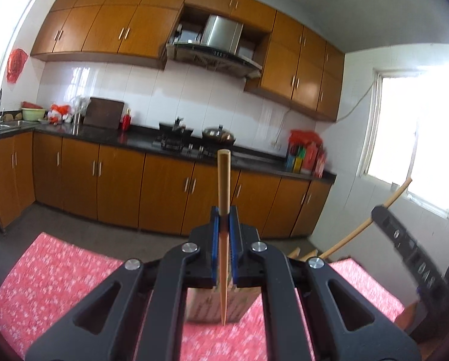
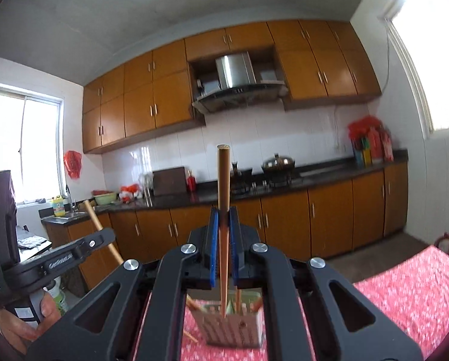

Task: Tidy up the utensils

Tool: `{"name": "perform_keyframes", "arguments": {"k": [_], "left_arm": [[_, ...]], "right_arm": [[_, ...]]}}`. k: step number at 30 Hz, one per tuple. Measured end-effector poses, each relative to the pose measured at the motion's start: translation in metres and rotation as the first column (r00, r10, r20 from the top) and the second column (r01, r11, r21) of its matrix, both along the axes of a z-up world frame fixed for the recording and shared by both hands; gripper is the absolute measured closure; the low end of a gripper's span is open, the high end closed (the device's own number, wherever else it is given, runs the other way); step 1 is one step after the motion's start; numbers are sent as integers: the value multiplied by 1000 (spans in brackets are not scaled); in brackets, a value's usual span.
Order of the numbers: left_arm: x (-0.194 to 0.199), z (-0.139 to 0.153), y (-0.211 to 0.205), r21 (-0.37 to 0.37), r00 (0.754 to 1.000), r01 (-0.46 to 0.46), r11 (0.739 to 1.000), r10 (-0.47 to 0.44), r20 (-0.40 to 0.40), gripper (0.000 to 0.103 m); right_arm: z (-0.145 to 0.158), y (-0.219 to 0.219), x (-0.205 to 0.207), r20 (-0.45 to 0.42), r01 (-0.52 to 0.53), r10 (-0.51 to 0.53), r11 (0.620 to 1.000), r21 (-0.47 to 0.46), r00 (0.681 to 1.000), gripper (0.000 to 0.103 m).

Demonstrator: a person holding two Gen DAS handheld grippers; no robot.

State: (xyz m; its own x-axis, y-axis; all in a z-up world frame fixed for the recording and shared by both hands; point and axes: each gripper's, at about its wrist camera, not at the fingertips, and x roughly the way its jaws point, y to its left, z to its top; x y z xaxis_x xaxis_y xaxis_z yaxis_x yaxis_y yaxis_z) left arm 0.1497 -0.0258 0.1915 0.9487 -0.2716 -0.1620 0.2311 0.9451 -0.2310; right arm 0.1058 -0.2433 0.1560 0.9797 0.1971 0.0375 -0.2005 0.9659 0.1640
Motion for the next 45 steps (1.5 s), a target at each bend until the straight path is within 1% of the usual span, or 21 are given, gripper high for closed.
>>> {"name": "perform_keyframes", "arguments": {"k": [3,6,10,12,16,20,23,28,30,31,32,34,36,37,38,39,40,42,43,44,45], "left_arm": [[10,14,-5,-13,999,-21,1000,22,39,96],[22,23,-7,-30,997,-41,999,43,59,96],[43,20,-10,-29,995,-69,997,70,66,96],[55,12,-12,-23,994,-84,996,85,65,96],[74,-5,-15,-27,996,-80,996,81,29,96],[90,-25,-19,-2,997,-72,997,72,-19,96],[99,-31,-20,-1,996,-67,998,67,-58,95],[95,-29,-14,-5,996,-65,998,65,-56,87],[89,-26,-8,-10,997,-70,998,69,-44,82],[85,-24,-5,-14,997,-72,997,72,-40,81],[80,-22,-1,-20,997,-76,997,75,-35,78],[69,-20,6,-21,996,-84,996,83,-31,73],[55,-21,16,-2,994,-104,995,104,-30,66],[50,-23,20,7,993,-110,994,110,-31,64],[41,-26,26,20,993,-115,993,115,-31,60],[34,-29,31,32,992,-122,992,123,-32,55],[27,-32,35,49,991,-130,990,132,-35,53],[11,-41,46,75,989,-137,988,141,-45,44],[3,-46,49,86,988,-139,986,144,-51,41],[-8,-52,53,106,987,-146,984,152,-54,35],[-18,-57,55,126,986,-152,980,160,-54,26]], "right_arm": [[5,6,9,25,-2,2,1000,-17,1000,95],[6,10,20,36,0,1,999,-32,999,95],[0,11,38,25,17,-16,999,-49,1000,95],[-7,7,51,0,25,-25,999,-45,1000,95],[-23,0,70,-64,27,-28,999,-24,998,95],[-35,-3,83,-128,23,-23,1000,-8,992,95],[-40,-5,89,-172,14,-12,1000,7,985,95],[-36,-8,86,-176,12,-9,1000,16,984,92],[-33,-9,80,-165,18,-15,1000,18,986,81],[-30,-10,76,-157,23,-19,1000,20,987,72],[-28,-11,71,-147,26,-23,999,22,989,69],[-25,-12,64,-138,33,-31,999,14,990,66],[-23,-12,52,-133,50,-51,999,-9,990,56],[-24,-12,44,-131,60,-63,998,-24,989,47],[-25,-13,39,-131,67,-71,997,-34,989,41],[-26,-13,34,-133,74,-79,996,-45,988,39],[-28,-13,28,-135,79,-86,995,-56,987,35],[-36,-13,13,-148,97,-109,992,-84,983,23],[-38,-13,10,-156,104,-117,991,-89,981,15],[-44,-13,2,-172,108,-123,990,-91,977,11],[-48,-13,-2,-181,111,-126,990,-92,975,9]]}}
